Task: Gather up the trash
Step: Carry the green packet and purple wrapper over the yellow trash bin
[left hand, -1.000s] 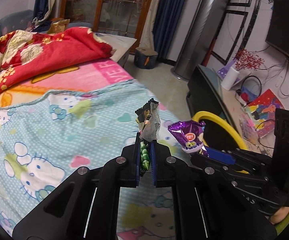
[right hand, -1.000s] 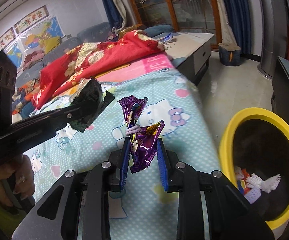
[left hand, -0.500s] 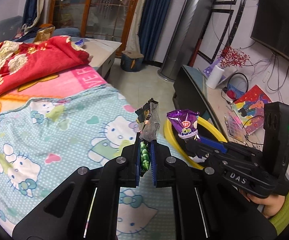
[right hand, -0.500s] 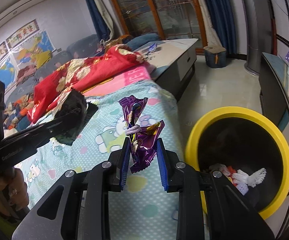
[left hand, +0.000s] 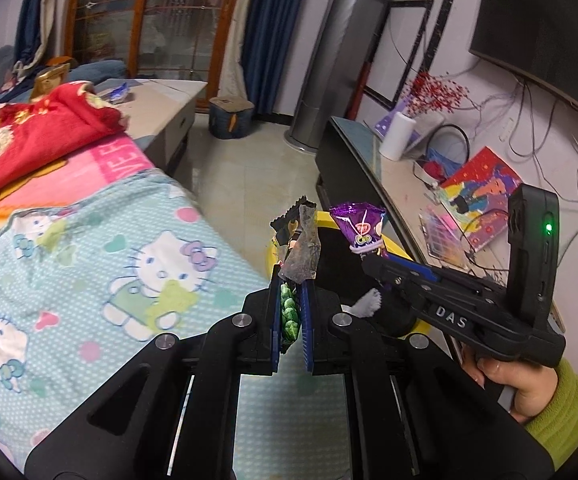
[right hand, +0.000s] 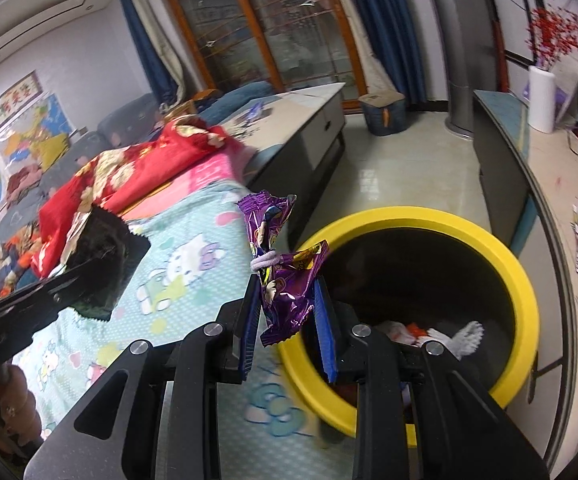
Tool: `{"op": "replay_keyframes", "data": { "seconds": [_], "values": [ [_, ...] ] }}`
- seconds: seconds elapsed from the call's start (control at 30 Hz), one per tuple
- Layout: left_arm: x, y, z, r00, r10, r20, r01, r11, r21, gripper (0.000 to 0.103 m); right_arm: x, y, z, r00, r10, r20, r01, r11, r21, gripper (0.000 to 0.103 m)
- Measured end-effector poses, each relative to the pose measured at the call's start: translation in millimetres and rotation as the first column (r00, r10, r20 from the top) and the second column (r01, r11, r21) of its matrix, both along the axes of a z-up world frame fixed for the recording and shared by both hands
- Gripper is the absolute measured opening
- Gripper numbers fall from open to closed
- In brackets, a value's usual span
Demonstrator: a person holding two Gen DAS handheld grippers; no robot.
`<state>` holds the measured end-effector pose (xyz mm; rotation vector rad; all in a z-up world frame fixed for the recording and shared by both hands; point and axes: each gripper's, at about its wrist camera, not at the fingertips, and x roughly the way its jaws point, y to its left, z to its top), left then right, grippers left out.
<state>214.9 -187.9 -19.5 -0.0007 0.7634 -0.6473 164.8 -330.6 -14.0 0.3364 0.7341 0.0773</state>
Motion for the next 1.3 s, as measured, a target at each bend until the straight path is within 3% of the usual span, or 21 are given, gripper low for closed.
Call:
{"op": "replay_keyframes", "data": {
  "seconds": [0.6, 1.3],
  "values": [
    [-10, -88, -10, 0.989, -0.147, 0.0, 0.147, 0.988, 0.046, 0.004, -20, -76, -20, 0.985, -0.169, -0.039, 0.17, 0.985, 0.019, 0.025],
    [-14, -125, -47, 0.973, -0.218, -0.075, 0.225, 0.971, 0.087, 0.005, -20, -108, -30, 0.974, -0.216, -0.063, 0.218, 0.975, 0.036, 0.027]
  ]
}}
